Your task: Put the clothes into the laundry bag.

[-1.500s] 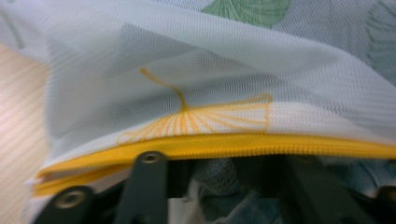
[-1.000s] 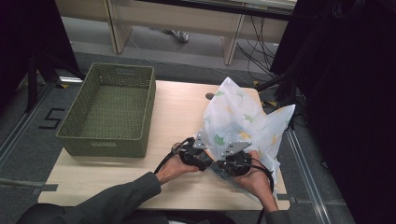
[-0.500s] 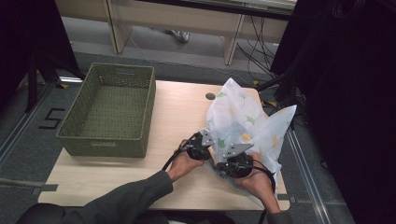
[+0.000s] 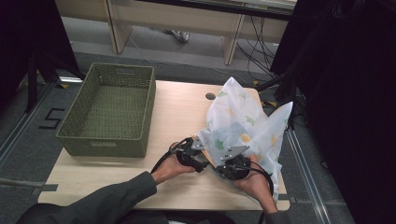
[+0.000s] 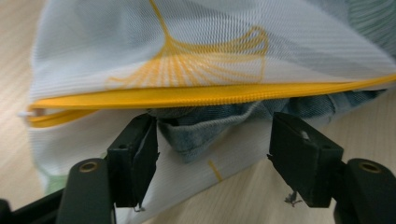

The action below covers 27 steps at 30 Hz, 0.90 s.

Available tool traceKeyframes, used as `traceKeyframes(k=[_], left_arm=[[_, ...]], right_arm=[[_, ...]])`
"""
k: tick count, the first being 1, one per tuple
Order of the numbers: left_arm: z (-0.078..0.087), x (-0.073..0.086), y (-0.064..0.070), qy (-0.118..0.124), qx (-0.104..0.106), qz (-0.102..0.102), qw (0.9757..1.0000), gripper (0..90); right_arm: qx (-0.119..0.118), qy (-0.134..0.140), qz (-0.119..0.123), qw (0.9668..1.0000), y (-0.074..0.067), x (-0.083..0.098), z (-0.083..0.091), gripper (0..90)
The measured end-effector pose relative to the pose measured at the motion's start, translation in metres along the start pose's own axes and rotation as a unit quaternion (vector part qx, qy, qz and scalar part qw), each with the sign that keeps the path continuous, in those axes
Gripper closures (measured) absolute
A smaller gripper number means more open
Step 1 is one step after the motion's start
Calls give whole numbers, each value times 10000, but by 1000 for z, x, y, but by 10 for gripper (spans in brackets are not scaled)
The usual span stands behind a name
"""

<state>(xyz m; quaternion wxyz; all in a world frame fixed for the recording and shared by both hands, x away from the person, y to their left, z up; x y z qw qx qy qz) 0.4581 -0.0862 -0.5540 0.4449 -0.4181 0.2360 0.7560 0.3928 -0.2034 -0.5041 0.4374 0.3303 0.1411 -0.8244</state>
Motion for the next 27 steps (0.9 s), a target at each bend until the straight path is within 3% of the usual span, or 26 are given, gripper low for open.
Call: traceKeyframes(k=[1, 2, 3, 4, 6, 7, 8, 9, 10, 12, 13, 15, 17, 20, 24, 27], left_arm=[[-4, 0, 0, -2, -33, -50, 10000, 377], [-9, -2, -3, 66, -154, -249, 9995, 525], [-11, -3, -4, 58, -241, -236, 9994, 678], [-13, -6, -5, 142, -315, -156, 9993, 735], [-13, -16, -4, 427, -410, -36, 9982, 784], [-4, -33, -2, 943, -476, 334, 9938, 796], [-4, -33, -2, 943, -476, 334, 9938, 800], [-6, -41, -6, 1106, -505, 200, 9924, 796], [-6, -41, -6, 1106, -505, 200, 9924, 790], [-17, -27, -17, 802, -560, 538, 9937, 783], [-22, -20, -18, 708, -506, 723, 9936, 761], [-25, -10, -24, 552, -518, 590, 9954, 745], [-25, -10, -26, 567, -526, 632, 9950, 735], [-25, -8, -29, 437, -475, 687, 9955, 728], [-21, -8, -30, 301, -490, 530, 9969, 716], [-18, -9, -28, 242, -452, 523, 9973, 688]], right_arm=[[-34, 33, 35, 10000, 0, -1, 0, 900], [-9, 62, -34, 10000, -2, -2, 1, 900], [-67, 80, -42, 9999, -3, -3, 1, 900], [-83, 97, -57, 9999, -3, -4, 1, 900], [-157, 116, -13, 9998, -4, -5, 3, 900], [-140, 202, -17, 9997, -4, -7, 4, 900], [-140, 202, -17, 9997, -4, -7, 4, 900], [-248, 301, 29, 9992, -5, -10, 6, 900], [-248, 301, 29, 9992, -5, -10, 6, 900], [-268, 287, -22, 9992, -7, -10, 7, 900], [-184, 132, -40, 9997, -7, -4, 2, 900], [-160, -15, 10, 9999, -7, 2, -5, 900], [-146, -165, 4, 9998, -6, 6, -9, 900], [-128, -142, 88, 9998, -5, 5, -9, 900], [-120, -168, -20, 9998, -6, 6, -9, 900], [-121, -145, 117, 9998, -3, 7, -12, 899]])
Point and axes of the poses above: each handheld gripper's, and its own axes: z roughly backward along the jaws, x roughly out of its underside, y roughly to its right, the point moved 7 cm from there along -z, roughly forward along the jaws, and after that the axes turned 9 degrees about y, right-handed, at the moved point
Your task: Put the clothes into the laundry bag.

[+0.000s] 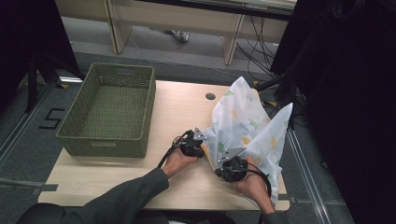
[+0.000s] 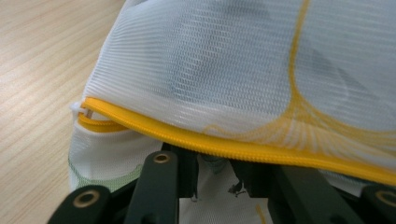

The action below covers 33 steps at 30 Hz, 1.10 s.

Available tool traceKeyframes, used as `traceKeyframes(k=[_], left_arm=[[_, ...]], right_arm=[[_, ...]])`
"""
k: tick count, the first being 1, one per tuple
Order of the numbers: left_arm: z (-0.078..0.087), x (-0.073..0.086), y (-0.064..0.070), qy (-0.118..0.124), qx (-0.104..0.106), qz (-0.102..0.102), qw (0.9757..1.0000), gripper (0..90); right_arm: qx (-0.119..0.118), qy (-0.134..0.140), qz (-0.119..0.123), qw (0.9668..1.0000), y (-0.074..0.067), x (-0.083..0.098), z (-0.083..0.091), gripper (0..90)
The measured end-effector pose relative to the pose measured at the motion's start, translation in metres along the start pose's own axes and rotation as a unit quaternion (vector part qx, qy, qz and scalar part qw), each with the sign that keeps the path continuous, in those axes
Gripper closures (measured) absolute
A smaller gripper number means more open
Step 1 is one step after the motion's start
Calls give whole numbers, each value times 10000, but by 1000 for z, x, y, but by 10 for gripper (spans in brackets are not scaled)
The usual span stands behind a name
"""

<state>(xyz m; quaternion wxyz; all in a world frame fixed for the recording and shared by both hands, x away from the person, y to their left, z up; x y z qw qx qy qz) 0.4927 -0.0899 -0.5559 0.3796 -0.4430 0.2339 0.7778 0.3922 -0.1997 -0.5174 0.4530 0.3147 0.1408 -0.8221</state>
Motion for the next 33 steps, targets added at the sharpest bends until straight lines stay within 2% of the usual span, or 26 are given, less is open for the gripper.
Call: traceKeyframes(k=[1, 2, 3, 4, 6, 8, 10, 11, 12, 14, 17, 18, 19, 21, 22, 23, 24, 25, 26, 27, 29, 30, 32, 33], left_arm=[[1, 1, 0, -58, 82, -29, 9999, 665], [3, 2, 0, -145, 124, -26, 9998, 590], [5, 2, -2, -191, 131, -69, 9997, 590], [8, 2, -4, -206, 76, -55, 9997, 555], [15, 3, -8, -240, 102, -130, 9996, 477], [29, 7, -11, -418, 190, -206, 9987, 457], [33, 8, -13, -497, 165, -230, 9984, 448], [37, 9, -15, -517, 164, -240, 9982, 440], [39, 9, -17, -526, 154, -275, 9981, 441], [38, 8, -21, -444, 102, -343, 9984, 452], [31, 10, -17, -443, 310, -271, 9982, 453], [29, 11, -15, -530, 489, -342, 9968, 446], [25, 12, -11, -447, 580, -158, 9972, 417], [21, 13, -7, -547, 710, -315, 9955, 416], [17, 15, -4, -653, 746, -519, 9937, 396], [17, 15, -4, -653, 746, -519, 9937, 396], [17, 14, -4, -738, 767, -725, 9917, 396], [15, 13, -2, -677, 760, -706, 9923, 423], [15, 13, -1, -723, 801, -716, 9916, 423], [16, 12, -2, -757, 857, -846, 9898, 496], [14, 10, -4, -675, 772, -638, 9927, 638], [16, 11, -7, -794, 730, -593, 9924, 743], [18, 12, -5, -809, 674, -527, 9930, 828], [19, 12, -4, -809, 689, -523, 9930, 828]], right_arm=[[-3, -6, -56, 10000, 0, 1, 0, 899], [42, -47, -172, 9998, -1, 2, 1, 900], [42, -47, -172, 9998, -1, 2, 1, 900], [18, -20, -64, 10000, 2, 2, 0, 899], [26, -16, -58, 10000, 3, 3, 0, 899], [8, -58, -150, 9999, 1, 3, 1, 899], [20, -59, -166, 9998, 1, 4, 1, 899], [49, -69, -163, 9998, 2, 4, 1, 899], [24, -42, -52, 10000, 3, 3, 0, 898], [53, -73, -139, 9999, 3, 4, 0, 898], [51, -78, -172, 9998, 3, 4, 0, 898], [65, -57, -100, 9999, 5, 4, 0, 897], [67, -74, -147, 9998, 4, 4, 0, 897], [109, -14, -188, 9998, 5, 5, -1, 897], [86, -21, -199, 9998, 7, 6, 0, 897], [86, -21, -199, 9998, 7, 6, 0, 897], [125, -35, -231, 9996, 8, 6, 0, 897], [140, -27, -239, 9996, 9, 7, 0, 897], [140, -27, -239, 9996, 9, 7, 0, 897], [147, -45, -264, 9995, 9, 7, 1, 897], [151, -41, -240, 9996, 10, 6, 1, 896], [162, -67, -283, 9994, 9, 6, 1, 897], [161, -57, -282, 9995, 9, 6, 2, 897], [161, -57, -282, 9995, 9, 6, 2, 897]])
Point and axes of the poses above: each handheld gripper's, and its own axes: z roughly backward along the jaws, x roughly out of its underside, y roughly to its right, the point moved 7 cm from there along -z, roughly forward along the jaws, and after that the axes turned 9 degrees about y, right-handed, at the moved point
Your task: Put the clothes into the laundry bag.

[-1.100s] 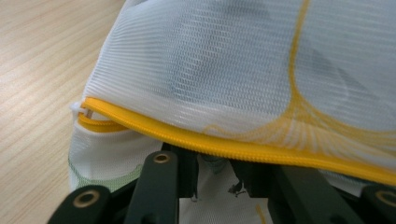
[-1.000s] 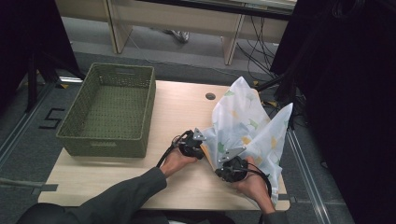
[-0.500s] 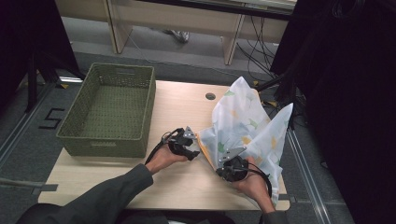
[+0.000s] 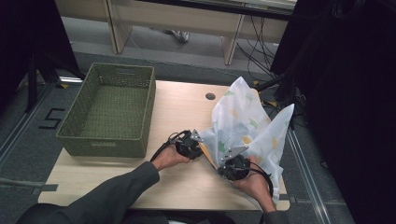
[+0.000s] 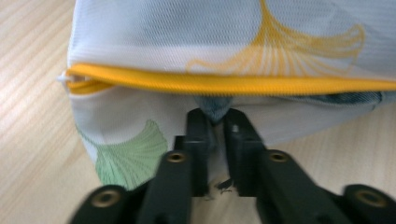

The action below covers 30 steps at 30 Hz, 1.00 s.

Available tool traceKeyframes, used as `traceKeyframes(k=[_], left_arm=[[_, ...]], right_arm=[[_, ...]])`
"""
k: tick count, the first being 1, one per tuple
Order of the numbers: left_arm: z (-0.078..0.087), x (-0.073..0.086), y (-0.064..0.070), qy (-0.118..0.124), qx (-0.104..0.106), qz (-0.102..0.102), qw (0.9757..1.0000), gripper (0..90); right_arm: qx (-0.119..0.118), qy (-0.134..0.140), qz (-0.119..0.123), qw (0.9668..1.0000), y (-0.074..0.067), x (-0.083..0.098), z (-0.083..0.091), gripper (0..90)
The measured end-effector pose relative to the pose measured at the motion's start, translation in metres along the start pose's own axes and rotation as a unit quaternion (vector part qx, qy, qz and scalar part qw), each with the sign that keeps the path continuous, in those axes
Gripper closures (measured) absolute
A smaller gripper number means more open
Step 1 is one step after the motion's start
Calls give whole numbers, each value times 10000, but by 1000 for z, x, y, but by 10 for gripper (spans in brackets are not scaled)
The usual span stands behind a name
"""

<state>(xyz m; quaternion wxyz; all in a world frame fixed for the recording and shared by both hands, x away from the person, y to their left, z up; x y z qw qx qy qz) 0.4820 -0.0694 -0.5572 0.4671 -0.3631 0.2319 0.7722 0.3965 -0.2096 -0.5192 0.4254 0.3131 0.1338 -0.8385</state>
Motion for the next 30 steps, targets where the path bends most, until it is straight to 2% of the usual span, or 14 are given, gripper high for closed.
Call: traceKeyframes(k=[5, 8, 10, 11, 13, 15, 18, 19, 20, 21, 22, 23, 27, 30], left_arm=[[12, 10, 6, -16, 118, 64, 9999, 872], [21, 20, 14, 205, 106, 320, 9992, 872], [32, 28, 19, 82, 160, 246, 9995, 857], [37, 31, 18, -76, 156, 83, 9998, 822], [39, 32, 20, -19, 82, 113, 9999, 739], [43, 35, 14, -182, 68, -17, 9998, 570], [44, 36, 13, -162, 133, -154, 9997, 571], [44, 36, 12, -163, 62, -318, 9993, 609], [43, 35, 12, -92, 44, -243, 9997, 668], [43, 36, 8, -130, 25, -170, 9998, 796], [43, 36, 8, -130, 25, -170, 9998, 839], [44, 36, 7, -155, 40, -107, 9998, 857], [46, 39, 11, -155, -13, -153, 9998, 880], [47, 40, 10, -115, 34, -94, 9999, 882]], right_arm=[[3, 34, 72, 10000, 0, 0, 0, 897], [-64, 54, 110, 9999, -5, -3, -1, 897], [-63, 60, 167, 9998, -7, -4, -1, 896], [-150, 99, 309, 9994, -8, -5, -2, 896], [-160, 30, 237, 9996, -13, -5, -2, 896], [-131, 67, 301, 9994, -14, -7, -2, 896], [-192, 108, 334, 9992, -12, -7, -3, 895], [-188, 113, 313, 9993, -12, -7, -3, 896], [-187, 73, 279, 9994, -13, -7, -2, 896], [-215, 86, 321, 9992, -12, -8, -3, 896], [-212, 102, 314, 9992, -12, -8, -3, 896], [-150, 123, 129, 9997, -13, -8, -4, 896], [-104, 26, 398, 9992, -11, -11, -15, 896], [55, -67, 360, 9993, -6, -13, -22, 897]])
Point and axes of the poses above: each handheld gripper's, and its own axes: z roughly backward along the jaws, x roughly out of its underside, y roughly to its right, the point moved 7 cm from there along -z, roughly forward along the jaws, and after that the axes turned 9 degrees about y, right-handed, at the moved point
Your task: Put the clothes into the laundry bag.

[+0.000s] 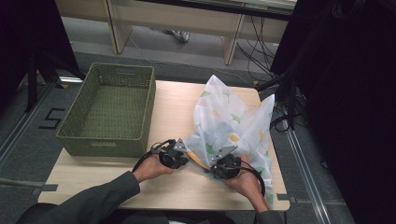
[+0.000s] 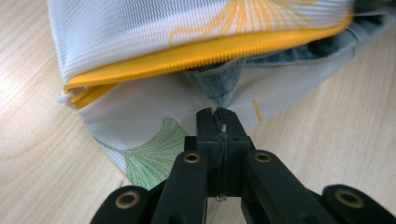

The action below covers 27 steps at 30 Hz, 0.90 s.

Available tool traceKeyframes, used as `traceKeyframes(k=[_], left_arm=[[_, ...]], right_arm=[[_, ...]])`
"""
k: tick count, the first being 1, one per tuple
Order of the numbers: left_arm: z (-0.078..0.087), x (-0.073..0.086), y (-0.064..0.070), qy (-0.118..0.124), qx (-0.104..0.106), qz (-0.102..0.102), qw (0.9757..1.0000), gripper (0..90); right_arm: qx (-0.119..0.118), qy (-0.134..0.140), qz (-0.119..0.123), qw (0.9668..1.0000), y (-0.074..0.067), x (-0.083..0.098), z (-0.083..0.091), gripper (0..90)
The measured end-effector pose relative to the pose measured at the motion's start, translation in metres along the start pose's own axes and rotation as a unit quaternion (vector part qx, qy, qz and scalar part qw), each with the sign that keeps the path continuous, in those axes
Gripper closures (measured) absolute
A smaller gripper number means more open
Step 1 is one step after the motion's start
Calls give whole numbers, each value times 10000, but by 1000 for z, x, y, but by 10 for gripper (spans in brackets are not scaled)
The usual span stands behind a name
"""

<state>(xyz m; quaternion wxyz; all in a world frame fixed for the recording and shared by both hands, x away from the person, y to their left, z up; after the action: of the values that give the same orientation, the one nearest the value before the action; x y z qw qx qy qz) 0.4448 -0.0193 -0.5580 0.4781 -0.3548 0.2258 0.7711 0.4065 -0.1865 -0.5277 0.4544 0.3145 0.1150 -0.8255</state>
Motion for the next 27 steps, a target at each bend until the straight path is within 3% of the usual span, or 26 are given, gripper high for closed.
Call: traceKeyframes(k=[1, 2, 4, 5, 6, 7, 9, 10, 11, 12, 13, 14, 15, 16, 17, 19, 21, 22, 23, 26, 27], left_arm=[[1, 1, -2, -15, 6, -110, 9999, 883], [1, 1, -2, -28, 12, -98, 9999, 883], [1, 0, -1, 25, -1, -65, 10000, 885], [0, 0, 0, 64, -18, -20, 10000, 885], [2, 1, -1, -50, 14, -164, 9999, 885], [2, 1, -1, -96, 17, -156, 9998, 886], [2, 1, 1, -1, -25, -111, 9999, 887], [3, 2, 0, -84, 17, -250, 9996, 887], [2, 1, 2, 5, -35, -149, 9999, 888], [5, 3, 2, -101, 0, -223, 9997, 888], [2, 2, 4, 66, -2, -43, 10000, 888], [5, 4, 3, -57, 55, -157, 9998, 888], [4, 3, 3, 24, -25, -63, 10000, 888], [5, 4, 2, -14, -26, -176, 9998, 889], [7, 5, 2, -105, 19, -237, 9997, 888], [7, 5, 4, -26, -18, -170, 9999, 888], [10, 7, 2, -120, 26, -291, 9995, 888], [8, 6, 3, 25, -28, -173, 9998, 888], [11, 8, 4, -80, 9, -267, 9996, 888], [12, 8, 4, -23, -23, -237, 9997, 888], [13, 10, 4, -71, -2, -209, 9998, 887]], right_arm=[[245, 11, 13, 9997, 8, -5, -6, 898], [245, 11, 13, 9997, 8, -5, -6, 898], [590, 37, -127, 9982, 25, -11, -13, 900], [590, 37, -127, 9982, 25, -11, -13, 900], [677, 94, -58, 9976, 33, -14, -15, 900], [768, 65, -205, 9968, 36, -15, -18, 900], [896, 132, -275, 9955, 46, -19, -23, 900], [923, 147, -376, 9949, 50, -21, -26, 900], [986, 179, -306, 9945, 56, -24, -29, 900], [1043, 164, -297, 9940, 60, -26, -33, 900], [1113, 142, -429, 9928, 62, -28, -35, 900], [1168, 197, -453, 9919, 69, -31, -38, 900], [1240, 197, -571, 9904, 75, -33, -41, 900], [1364, 220, -613, 9885, 80, -35, -44, 900], [1383, 208, -662, 9880, 84, -37, -47, 900], [1472, 258, -762, 9858, 92, -39, -51, 900], [1535, 329, -942, 9831, 103, -40, -55, 900], [1533, 352, -983, 9827, 105, -40, -57, 900], [1524, 368, -1021, 9824, 107, -40, -59, 900], [1497, 382, -1020, 9827, 109, -42, -61, 900], [1438, 365, -830, 9854, 108, -45, -60, 900]])
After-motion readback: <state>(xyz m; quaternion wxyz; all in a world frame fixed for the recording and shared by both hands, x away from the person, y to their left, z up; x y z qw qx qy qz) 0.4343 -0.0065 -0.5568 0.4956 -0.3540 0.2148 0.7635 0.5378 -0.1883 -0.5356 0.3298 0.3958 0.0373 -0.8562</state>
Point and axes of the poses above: each handheld gripper's, and its own axes: z roughly backward along the jaws, x roughly out of its underside, y roughly to its right, the point moved 7 cm from there along -z, roughly forward along the jaws, and after that the axes turned 9 degrees about y, right-handed, at the moved point
